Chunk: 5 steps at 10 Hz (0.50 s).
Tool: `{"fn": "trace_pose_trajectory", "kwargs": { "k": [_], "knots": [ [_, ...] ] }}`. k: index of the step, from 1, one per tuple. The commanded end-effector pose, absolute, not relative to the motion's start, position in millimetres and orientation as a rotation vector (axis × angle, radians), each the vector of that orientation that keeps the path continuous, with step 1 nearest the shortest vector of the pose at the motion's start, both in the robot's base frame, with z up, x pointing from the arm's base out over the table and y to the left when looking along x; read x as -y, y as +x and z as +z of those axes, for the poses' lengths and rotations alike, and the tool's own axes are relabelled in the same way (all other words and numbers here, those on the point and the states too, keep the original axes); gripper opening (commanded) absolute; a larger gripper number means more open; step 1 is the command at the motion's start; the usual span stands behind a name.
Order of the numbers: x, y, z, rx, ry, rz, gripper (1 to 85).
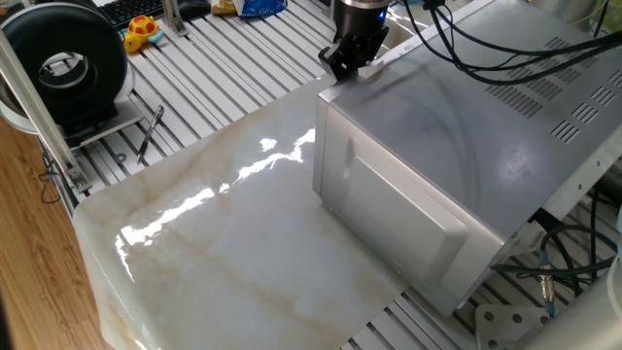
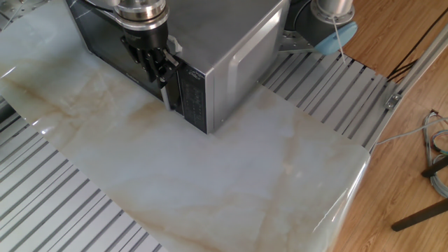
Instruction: Open the microwave door
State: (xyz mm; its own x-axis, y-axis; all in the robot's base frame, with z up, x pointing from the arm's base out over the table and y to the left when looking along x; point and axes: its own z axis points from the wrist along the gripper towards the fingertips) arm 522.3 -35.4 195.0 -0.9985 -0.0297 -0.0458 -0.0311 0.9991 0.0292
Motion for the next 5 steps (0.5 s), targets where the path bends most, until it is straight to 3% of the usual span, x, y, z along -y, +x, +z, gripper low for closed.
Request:
{"fn": "trace_pose_trajectory", "kwargs": {
  "k": [1,5],
  "knots": [
    [32.7,522.6,196.4,-3.09,-0.045,0.069,28.7],
    [30.7,520.4,194.2,-3.088,-0.035,0.074,28.7]
  ]
}}
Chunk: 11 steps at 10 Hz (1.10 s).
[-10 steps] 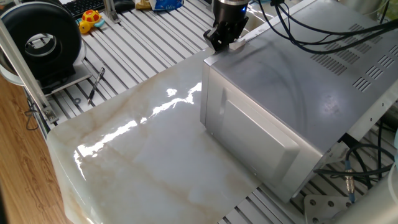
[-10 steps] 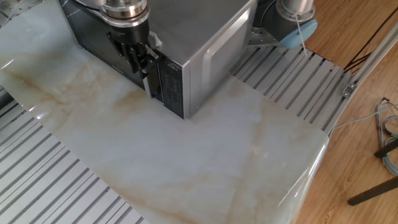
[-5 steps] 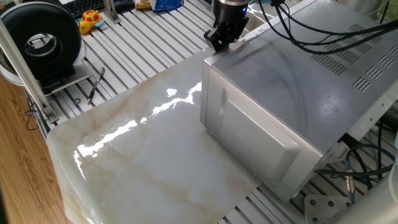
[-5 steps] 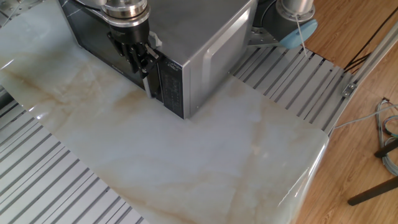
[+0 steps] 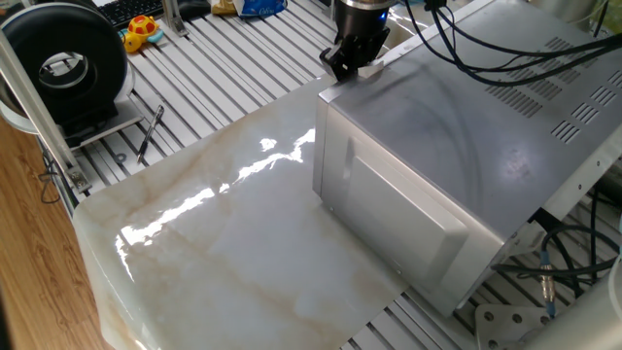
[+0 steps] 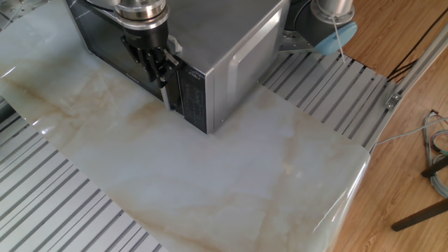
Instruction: Open the microwave door
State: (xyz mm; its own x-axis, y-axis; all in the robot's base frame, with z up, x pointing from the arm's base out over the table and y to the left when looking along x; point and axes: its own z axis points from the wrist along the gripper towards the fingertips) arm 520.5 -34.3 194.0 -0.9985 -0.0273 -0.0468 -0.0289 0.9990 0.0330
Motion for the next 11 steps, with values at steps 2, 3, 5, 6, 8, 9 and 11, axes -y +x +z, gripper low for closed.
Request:
{"fn": "trace_pose_trajectory", "kwargs": {
  "k": [2,3,5,6,8,9,11],
  "knots": [
    [30.9,520.5,193.9,-3.085,-0.038,0.076,28.3],
    [31.3,521.0,193.7,-3.084,-0.038,0.074,27.7],
    [31.4,521.0,193.8,-3.084,-0.035,0.074,25.3],
    [32.0,521.0,193.9,-3.084,-0.035,0.071,24.7],
    [33.0,521.0,194.1,-3.085,-0.038,0.074,24.0],
    [34.8,520.9,194.5,-3.087,-0.043,0.071,23.7],
    [40.0,522.4,193.9,-3.087,-0.048,0.062,23.0]
  ]
}}
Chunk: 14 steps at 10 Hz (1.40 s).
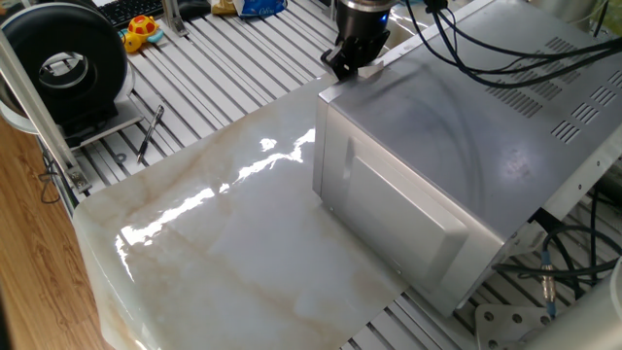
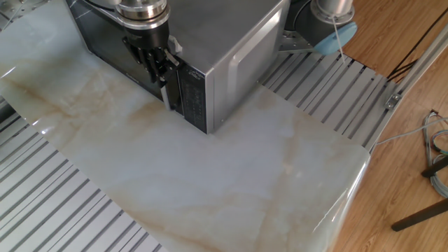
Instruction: Open the microwave door
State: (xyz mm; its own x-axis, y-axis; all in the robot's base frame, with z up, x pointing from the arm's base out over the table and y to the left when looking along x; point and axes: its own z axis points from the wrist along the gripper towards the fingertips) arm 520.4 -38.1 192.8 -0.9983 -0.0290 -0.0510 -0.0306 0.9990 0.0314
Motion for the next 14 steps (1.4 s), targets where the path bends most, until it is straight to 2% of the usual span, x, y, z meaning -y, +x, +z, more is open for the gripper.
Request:
{"fn": "trace_pose_trajectory", "kwargs": {
  "k": [1,4,5,11,14],
  "knots": [
    [39.1,522.7,194.0,-3.085,-0.047,0.066,23.0],
    [35.2,522.3,192.6,-3.081,-0.031,0.048,21.0],
    [34.7,524.5,191.9,-3.075,-0.024,0.05,1.3],
    [31.8,532.1,198.6,-3.113,-0.047,0.211,1.3],
    [29.1,535.5,192.2,-3.118,-0.048,0.224,1.3]
  ]
}}
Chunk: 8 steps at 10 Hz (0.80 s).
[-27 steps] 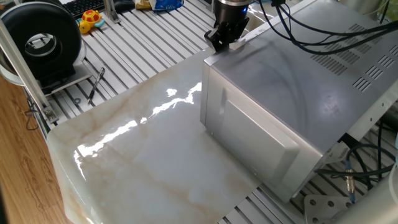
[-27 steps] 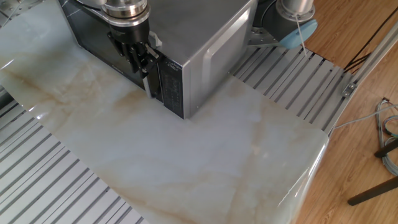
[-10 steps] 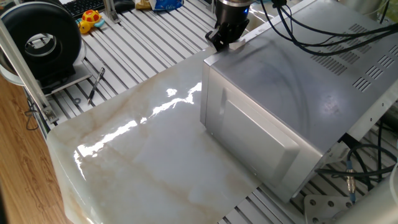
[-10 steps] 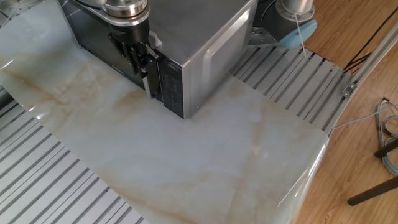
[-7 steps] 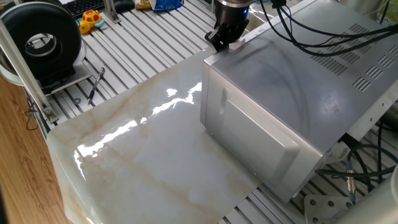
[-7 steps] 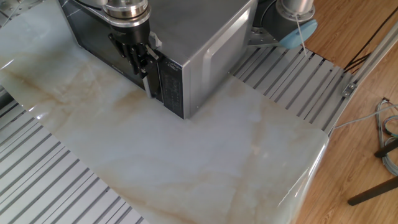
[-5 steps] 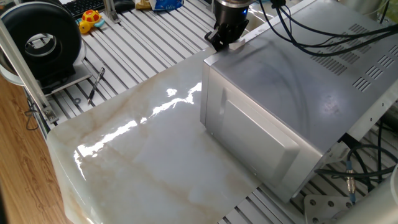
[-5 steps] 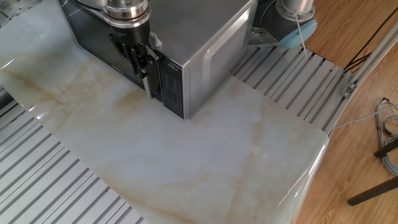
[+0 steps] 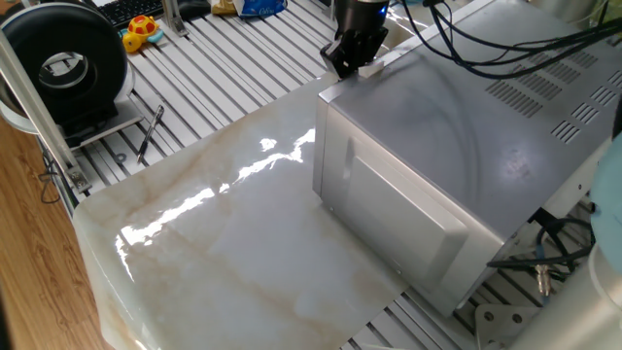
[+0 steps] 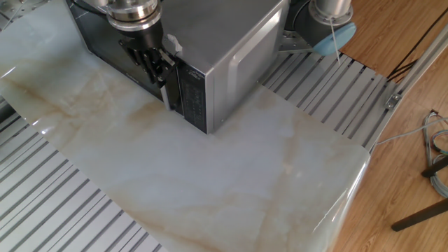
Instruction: Open the microwave door
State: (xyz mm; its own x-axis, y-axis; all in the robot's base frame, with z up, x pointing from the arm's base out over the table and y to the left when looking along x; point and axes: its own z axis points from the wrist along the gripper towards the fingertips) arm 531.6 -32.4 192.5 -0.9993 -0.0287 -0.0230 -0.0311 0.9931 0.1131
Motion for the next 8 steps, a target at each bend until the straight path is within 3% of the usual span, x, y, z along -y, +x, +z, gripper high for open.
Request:
{"fn": "trace_pose_trajectory", "kwargs": {
  "k": [1,8],
  "knots": [
    [27.2,537.3,191.3,-3.109,-0.052,0.233,1.3],
    [31.8,548.0,191.1,-3.109,-0.112,0.191,1.3]
  ]
}}
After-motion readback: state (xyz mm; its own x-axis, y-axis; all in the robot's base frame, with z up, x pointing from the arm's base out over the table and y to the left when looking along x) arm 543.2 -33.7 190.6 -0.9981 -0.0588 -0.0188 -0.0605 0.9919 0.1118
